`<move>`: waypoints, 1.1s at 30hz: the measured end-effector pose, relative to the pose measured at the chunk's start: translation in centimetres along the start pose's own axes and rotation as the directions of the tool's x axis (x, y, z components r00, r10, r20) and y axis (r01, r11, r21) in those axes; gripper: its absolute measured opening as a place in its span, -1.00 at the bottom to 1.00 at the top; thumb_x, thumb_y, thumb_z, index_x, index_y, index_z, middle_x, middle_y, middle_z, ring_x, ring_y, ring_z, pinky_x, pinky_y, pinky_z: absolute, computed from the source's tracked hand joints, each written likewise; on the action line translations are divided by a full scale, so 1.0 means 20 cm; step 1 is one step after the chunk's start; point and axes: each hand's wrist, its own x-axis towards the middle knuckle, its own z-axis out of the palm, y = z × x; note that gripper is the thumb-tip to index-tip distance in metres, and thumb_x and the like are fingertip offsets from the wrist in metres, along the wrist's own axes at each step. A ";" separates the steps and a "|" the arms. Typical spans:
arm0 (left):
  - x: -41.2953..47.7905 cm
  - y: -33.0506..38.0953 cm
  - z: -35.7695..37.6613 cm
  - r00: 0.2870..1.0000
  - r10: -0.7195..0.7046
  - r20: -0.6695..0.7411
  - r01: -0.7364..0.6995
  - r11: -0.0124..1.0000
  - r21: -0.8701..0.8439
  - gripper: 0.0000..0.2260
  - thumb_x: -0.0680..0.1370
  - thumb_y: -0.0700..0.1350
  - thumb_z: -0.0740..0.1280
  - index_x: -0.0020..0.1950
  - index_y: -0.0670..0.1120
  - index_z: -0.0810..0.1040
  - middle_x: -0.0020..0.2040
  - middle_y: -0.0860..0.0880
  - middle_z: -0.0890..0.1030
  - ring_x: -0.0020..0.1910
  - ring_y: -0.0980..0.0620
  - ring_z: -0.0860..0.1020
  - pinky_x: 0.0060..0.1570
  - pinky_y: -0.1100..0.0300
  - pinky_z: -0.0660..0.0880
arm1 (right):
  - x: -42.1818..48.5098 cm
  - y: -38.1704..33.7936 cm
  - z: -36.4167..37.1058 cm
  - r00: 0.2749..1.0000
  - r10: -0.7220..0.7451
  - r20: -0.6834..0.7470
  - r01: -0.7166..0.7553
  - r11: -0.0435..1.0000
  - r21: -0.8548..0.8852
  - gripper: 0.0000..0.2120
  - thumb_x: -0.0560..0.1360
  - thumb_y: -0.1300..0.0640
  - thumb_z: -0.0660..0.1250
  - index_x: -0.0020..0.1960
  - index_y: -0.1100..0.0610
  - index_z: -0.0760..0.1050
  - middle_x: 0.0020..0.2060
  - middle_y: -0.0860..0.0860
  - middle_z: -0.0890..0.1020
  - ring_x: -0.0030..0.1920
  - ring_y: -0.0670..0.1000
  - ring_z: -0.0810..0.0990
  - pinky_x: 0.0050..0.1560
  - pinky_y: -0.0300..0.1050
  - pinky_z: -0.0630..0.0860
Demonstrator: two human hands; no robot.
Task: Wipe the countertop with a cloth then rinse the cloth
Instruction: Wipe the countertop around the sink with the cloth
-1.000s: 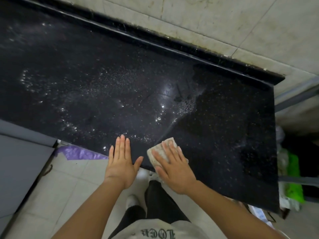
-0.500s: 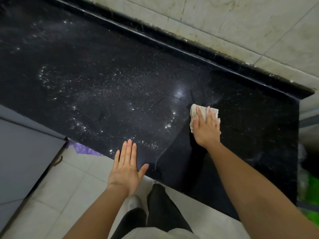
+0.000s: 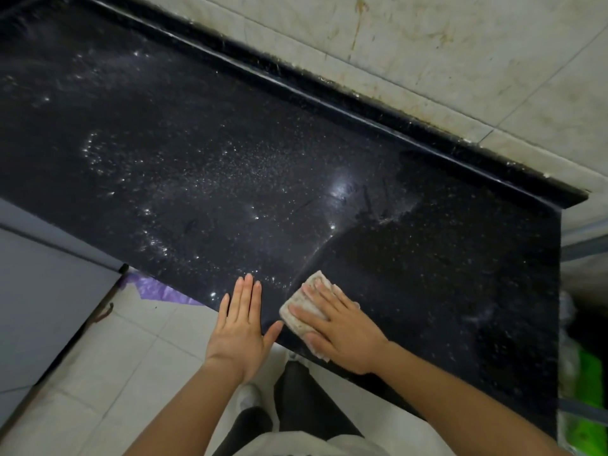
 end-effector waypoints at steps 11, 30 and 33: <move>0.01 0.00 0.03 0.998 -0.010 -0.069 0.013 0.999 0.039 -0.30 0.35 0.33 -0.54 0.33 -0.08 -0.59 0.38 -0.04 -0.56 0.37 -0.05 -0.52 0.35 0.07 -0.43 | 0.39 0.55 -0.32 0.766 0.643 -0.007 -0.630 0.753 0.189 -0.50 0.63 -0.16 -0.28 0.53 -0.15 -0.30 0.53 0.03 -0.33 0.51 0.04 -0.38 0.45 0.06 -0.38; 0.42 0.09 -0.34 0.943 -0.025 -0.331 0.004 0.998 -0.064 -0.23 0.48 0.28 -0.31 0.55 -0.18 -0.08 0.56 -0.12 -0.06 0.53 -0.05 -0.16 0.42 0.12 -0.31 | 0.18 0.42 -0.09 0.983 0.101 -0.150 -0.117 0.988 -0.104 -0.51 0.64 -0.20 -0.21 0.54 -0.16 -0.09 0.54 0.03 0.01 0.54 0.06 -0.01 0.46 -0.03 -0.19; 0.57 0.14 -0.38 0.950 -0.053 -0.307 0.037 0.998 -0.060 -0.33 0.60 0.22 -0.16 0.53 -0.19 -0.24 0.55 -0.11 -0.22 0.51 -0.02 -0.28 0.43 0.11 -0.33 | 0.13 0.61 -0.14 0.912 0.360 -0.196 -0.371 0.928 -0.021 -0.40 0.51 -0.29 -0.48 0.52 -0.16 -0.24 0.52 -0.02 -0.21 0.55 0.04 -0.20 0.47 -0.08 -0.36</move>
